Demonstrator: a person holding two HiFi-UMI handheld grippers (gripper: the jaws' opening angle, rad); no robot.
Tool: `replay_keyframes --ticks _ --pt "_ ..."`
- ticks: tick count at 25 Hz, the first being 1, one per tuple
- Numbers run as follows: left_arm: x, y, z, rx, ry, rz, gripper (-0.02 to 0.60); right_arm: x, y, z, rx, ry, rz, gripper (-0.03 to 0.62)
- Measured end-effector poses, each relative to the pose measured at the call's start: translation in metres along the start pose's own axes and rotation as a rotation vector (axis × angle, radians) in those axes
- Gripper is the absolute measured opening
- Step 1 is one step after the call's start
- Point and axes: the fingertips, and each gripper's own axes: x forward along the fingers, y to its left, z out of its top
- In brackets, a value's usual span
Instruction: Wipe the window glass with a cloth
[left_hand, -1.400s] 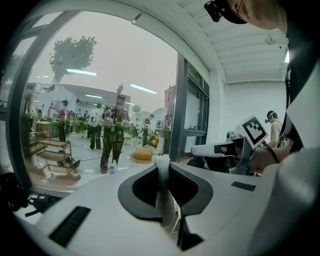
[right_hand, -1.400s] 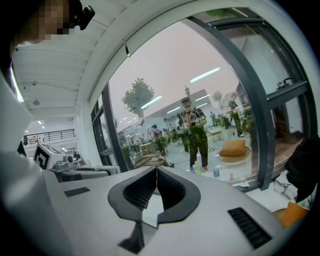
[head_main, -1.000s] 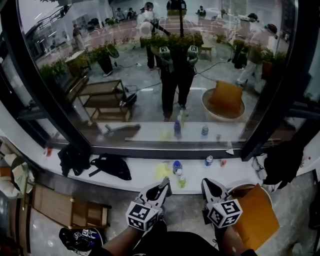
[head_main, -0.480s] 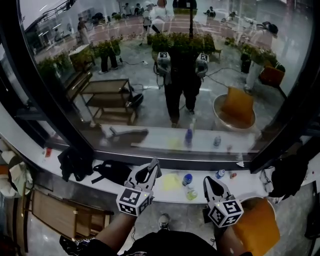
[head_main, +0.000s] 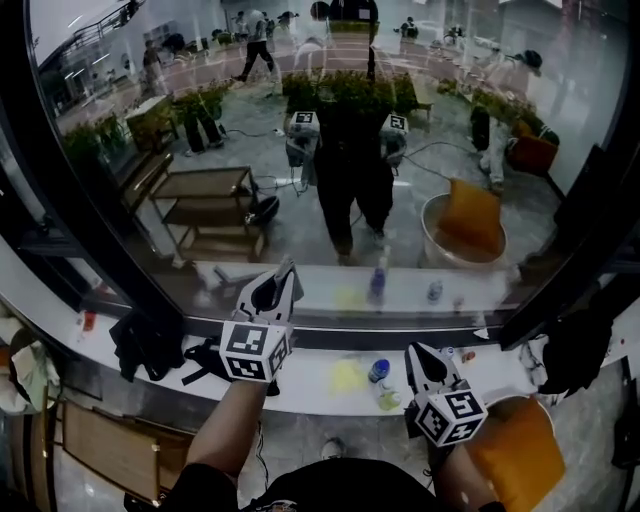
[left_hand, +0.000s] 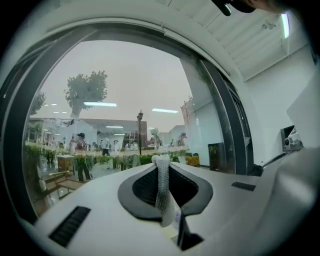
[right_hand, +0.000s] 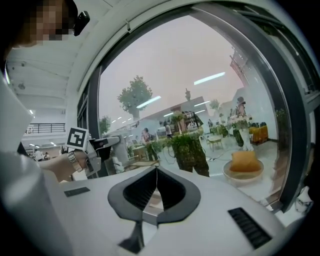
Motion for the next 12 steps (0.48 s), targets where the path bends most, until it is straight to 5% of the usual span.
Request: replay_keyframes --ticks 12 --pt "0.068 0.055 0.017 0.005 0.01 0.079 0.034 0.036 -0.003 0.079 -0.137 -0.102 -0.095 0.029"
